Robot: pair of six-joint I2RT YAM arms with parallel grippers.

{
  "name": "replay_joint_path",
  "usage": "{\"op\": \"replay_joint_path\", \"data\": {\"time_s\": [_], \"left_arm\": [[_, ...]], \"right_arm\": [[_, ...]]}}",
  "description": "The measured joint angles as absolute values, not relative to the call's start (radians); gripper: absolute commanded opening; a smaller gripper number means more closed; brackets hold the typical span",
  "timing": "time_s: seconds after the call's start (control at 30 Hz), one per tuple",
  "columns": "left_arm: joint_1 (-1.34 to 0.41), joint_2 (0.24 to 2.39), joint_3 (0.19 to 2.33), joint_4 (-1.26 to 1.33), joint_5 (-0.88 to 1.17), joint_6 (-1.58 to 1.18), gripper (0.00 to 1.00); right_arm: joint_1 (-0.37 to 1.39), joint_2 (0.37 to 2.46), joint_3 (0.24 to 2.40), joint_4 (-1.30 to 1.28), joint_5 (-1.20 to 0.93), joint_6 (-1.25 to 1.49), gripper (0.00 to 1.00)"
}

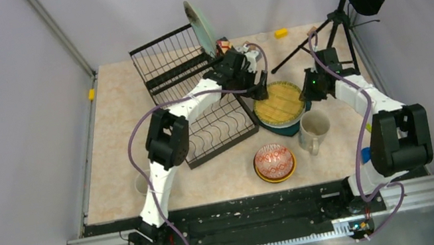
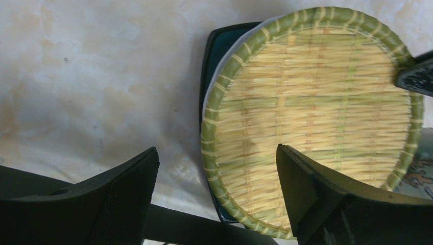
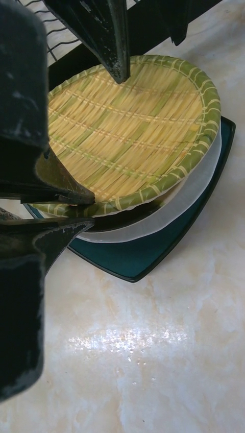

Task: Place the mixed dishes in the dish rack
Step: Pick up the plate at the center of the board.

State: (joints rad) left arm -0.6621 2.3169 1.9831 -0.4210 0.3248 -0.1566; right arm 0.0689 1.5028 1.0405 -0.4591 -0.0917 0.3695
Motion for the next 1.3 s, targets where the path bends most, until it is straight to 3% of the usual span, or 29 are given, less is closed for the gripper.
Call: {"op": "replay_joint_path", "data": {"time_s": [0.23,0.57,0.8,1.3], "left_arm": [[-0.662,2.318,1.983,-0.434,0.398,-0.175,0.74],[-0.635,2.318,1.968,-0.421,0.421,-0.199,0.32],[-0.624,2.318,1.954,-0.409,0.400,-0.211,0.31],[-0.618,2.317,1.943,-0.363,0.427,-0.244,0.26]], "right_arm": [[0.069,1.496,1.005,-0.405,-0.089,0.398,0.00],[0.048,1.448,0.909,-0.262,-0.154,0.493,0.00],[0.016,1.449,0.887,-0.192,-0.248,0.568,0.15],[-0.002,1.490,0.857,-0.062,-0.420,0.675,0.30]]}}
